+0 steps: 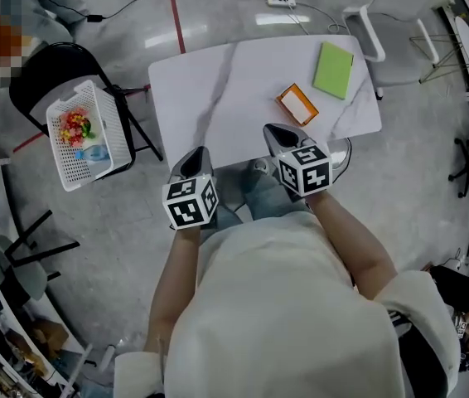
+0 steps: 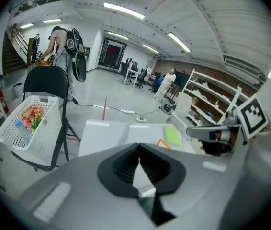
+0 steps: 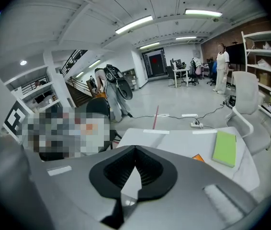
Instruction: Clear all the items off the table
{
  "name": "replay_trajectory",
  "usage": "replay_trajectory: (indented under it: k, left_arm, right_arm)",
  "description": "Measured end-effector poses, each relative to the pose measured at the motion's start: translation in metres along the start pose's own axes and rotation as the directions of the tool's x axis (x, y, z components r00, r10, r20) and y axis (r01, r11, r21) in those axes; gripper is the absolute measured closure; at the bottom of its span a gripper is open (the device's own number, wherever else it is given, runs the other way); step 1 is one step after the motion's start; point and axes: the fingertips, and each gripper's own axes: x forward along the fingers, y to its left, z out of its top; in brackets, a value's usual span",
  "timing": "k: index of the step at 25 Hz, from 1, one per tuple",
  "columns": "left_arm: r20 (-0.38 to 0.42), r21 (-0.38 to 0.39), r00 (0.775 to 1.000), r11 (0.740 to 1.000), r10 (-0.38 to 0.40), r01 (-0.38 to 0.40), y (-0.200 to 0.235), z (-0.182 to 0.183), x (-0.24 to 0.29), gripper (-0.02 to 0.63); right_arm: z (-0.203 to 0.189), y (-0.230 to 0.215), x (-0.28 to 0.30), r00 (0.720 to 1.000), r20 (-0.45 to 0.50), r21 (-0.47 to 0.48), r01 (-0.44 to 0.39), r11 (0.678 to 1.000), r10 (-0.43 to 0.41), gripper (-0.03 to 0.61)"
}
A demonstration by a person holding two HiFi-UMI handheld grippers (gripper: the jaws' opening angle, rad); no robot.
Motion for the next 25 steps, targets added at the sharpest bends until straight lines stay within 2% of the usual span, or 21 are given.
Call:
replay_trajectory:
  k: [4,13,21,25]
  left_arm:
    - [-0.033,0.021,0.999,1.000,-0.003,0.004,-0.022,-0.004,0.026,0.604]
    - [-0.092,0.005,0.996,1.000,-0.015,0.015,-0.065,-0.015,0.078,0.604]
    - [-0.137,-0.013,0.991,1.000,-0.002,0.001,-0.088,-0.023,0.116,0.604]
    - [-0.160,-0.008,0.987,1.000,-0.017,0.016,-0.097,-0.028,0.133,0.604]
  right_arm:
    - [-0.010,-0.045,0.000,0.999,-0.025,0.011,0.031,0.999,-0.030,0.580]
    - [-0.036,-0.134,0.013,0.990,-0.111,-0.008,0.086,0.996,-0.086,0.561]
    - [-0.075,-0.179,0.046,0.968,-0.237,-0.066,0.065,0.996,-0.079,0.443]
    - [-0.096,-0.201,0.066,0.954,-0.288,-0.059,0.072,0.996,-0.086,0.389]
